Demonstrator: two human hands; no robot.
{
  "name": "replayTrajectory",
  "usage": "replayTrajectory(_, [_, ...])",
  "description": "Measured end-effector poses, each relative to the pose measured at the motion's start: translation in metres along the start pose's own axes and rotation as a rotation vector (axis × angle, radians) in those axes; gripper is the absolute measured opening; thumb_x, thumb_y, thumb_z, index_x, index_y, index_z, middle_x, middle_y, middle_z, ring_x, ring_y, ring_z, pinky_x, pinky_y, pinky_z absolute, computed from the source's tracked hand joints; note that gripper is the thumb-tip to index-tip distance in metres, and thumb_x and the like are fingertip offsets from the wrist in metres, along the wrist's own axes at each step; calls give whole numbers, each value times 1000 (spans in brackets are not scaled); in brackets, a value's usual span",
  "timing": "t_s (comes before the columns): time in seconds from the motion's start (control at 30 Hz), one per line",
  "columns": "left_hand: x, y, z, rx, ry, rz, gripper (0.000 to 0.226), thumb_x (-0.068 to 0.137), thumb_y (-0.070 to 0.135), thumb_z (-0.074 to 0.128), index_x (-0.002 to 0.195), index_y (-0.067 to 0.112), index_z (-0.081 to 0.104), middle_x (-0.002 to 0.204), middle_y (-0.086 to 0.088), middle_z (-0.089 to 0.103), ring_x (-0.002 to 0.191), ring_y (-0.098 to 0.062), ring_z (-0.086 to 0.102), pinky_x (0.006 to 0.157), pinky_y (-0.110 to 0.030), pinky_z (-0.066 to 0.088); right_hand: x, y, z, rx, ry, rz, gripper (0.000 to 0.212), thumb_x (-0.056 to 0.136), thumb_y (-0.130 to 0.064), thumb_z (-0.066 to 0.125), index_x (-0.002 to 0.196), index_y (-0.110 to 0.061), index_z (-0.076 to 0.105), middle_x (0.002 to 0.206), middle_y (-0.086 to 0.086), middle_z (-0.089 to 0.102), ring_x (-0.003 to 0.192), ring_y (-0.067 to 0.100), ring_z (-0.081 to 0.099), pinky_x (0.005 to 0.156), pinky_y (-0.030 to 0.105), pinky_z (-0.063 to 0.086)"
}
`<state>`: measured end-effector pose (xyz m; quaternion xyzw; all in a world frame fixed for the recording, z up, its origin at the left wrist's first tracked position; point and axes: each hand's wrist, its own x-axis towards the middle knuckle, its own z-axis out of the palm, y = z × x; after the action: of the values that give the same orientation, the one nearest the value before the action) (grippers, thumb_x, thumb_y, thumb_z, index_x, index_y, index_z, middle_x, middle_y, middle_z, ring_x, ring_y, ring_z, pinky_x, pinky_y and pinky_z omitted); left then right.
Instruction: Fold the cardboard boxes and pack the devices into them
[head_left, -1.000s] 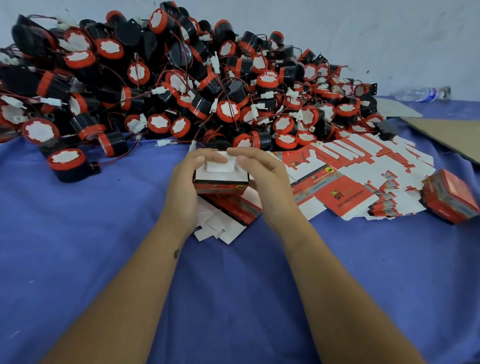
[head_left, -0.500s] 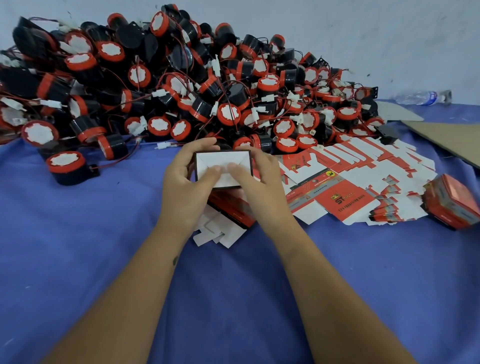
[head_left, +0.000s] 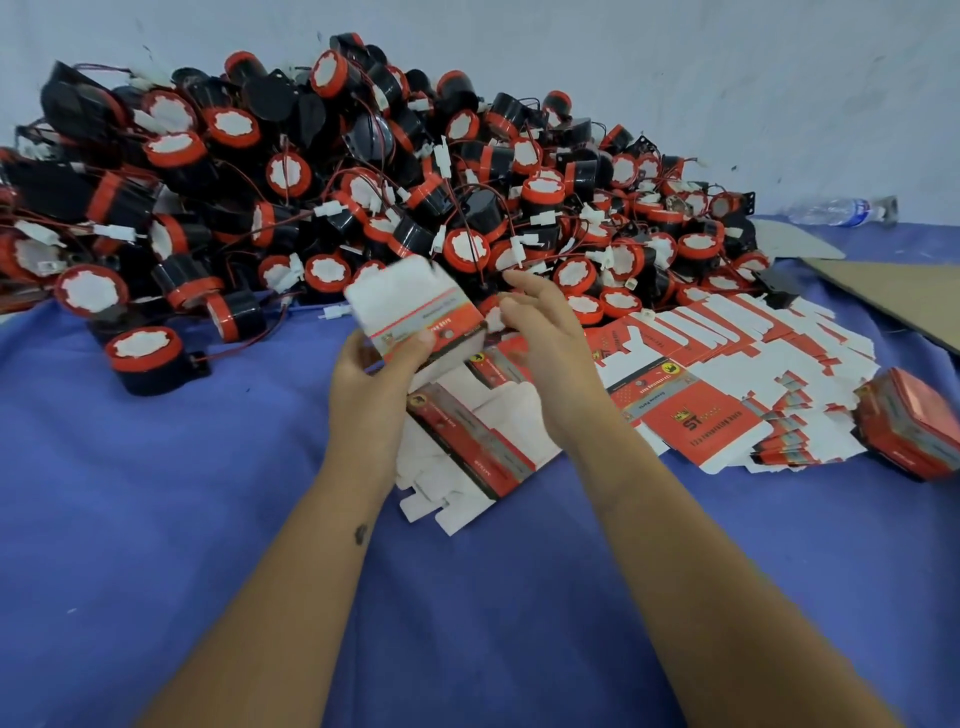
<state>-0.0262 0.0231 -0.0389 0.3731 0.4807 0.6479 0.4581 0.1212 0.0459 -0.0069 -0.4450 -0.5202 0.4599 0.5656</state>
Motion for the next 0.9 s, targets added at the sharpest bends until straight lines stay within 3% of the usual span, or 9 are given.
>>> replayTrajectory(0.07, [3, 0, -1, -57, 72, -14, 61, 63, 46, 80, 115, 18, 66, 108, -2, 74, 96, -21, 73, 89, -52, 58, 21, 2, -3, -104, 88, 39, 35, 99, -14, 51, 132, -25, 53, 113, -7, 58, 91, 2, 55, 54, 4, 45])
replayTrajectory(0.13, [5, -2, -1, -56, 158, -11, 71, 57, 53, 81, 114, 17, 59, 109, -3, 72, 97, -18, 70, 91, -52, 57, 39, 11, -2, -218, 98, 54, 43, 98, -7, 49, 138, -21, 47, 117, -3, 54, 85, 0, 52, 47, 5, 43])
replayTrajectory(0.2, [8, -6, -2, -77, 220, 2, 67, 64, 51, 81, 115, 21, 50, 112, 0, 68, 103, -16, 69, 94, -48, 56, 55, 22, 0, -355, 73, 57, 48, 99, -6, 47, 144, -19, 41, 128, 0, 50, 94, 6, 56, 62, 17, 49])
replayTrajectory(0.3, [12, -11, -2, -115, 225, 3, 57, 81, 39, 79, 121, 20, 45, 118, 1, 67, 108, -16, 68, 98, -45, 54, 71, 37, 2, -709, 46, 13, 61, 94, -9, 57, 150, -14, 34, 147, 7, 32, 125, 21, 45, 88, 21, 37])
replayTrajectory(0.4, [15, -15, -1, -67, 208, 17, 50, 83, 38, 78, 118, 25, 45, 113, 6, 66, 105, -12, 68, 96, -43, 56, 80, 47, 5, -887, 0, 1, 81, 85, -13, 69, 153, -9, 25, 147, 9, 23, 127, 28, 42, 101, 31, 41])
replayTrajectory(0.47, [15, -17, 0, -26, 192, 39, 43, 82, 39, 78, 109, 34, 45, 111, 10, 65, 101, -5, 68, 91, -35, 57, 82, 52, 8, -998, 3, -26, 82, 85, -18, 70, 152, -7, 23, 146, 11, 23, 124, 33, 46, 100, 40, 44])
replayTrajectory(0.63, [15, -18, 1, -5, 188, 91, 41, 82, 34, 79, 107, 36, 46, 107, 15, 63, 89, 13, 64, 67, -9, 52, 78, 54, 12, -908, 187, -131, 55, 85, -20, 70, 130, -6, 42, 131, 12, 43, 113, 34, 51, 89, 41, 44])
replayTrajectory(0.8, [15, -19, 2, 27, 174, 121, 43, 81, 31, 81, 107, 33, 47, 107, 13, 64, 87, 12, 64, 63, -5, 48, 69, 46, 16, -1051, 286, -165, 46, 84, -30, 68, 119, -10, 46, 117, 9, 57, 106, 32, 50, 84, 39, 37])
replayTrajectory(0.9, [14, -20, 1, 67, 152, 133, 45, 80, 33, 81, 107, 36, 45, 109, 13, 63, 92, 6, 65, 69, -13, 51, 60, 32, 15, -713, 375, -143, 41, 81, -26, 68, 112, -17, 43, 104, 3, 56, 91, 23, 57, 76, 39, 48])
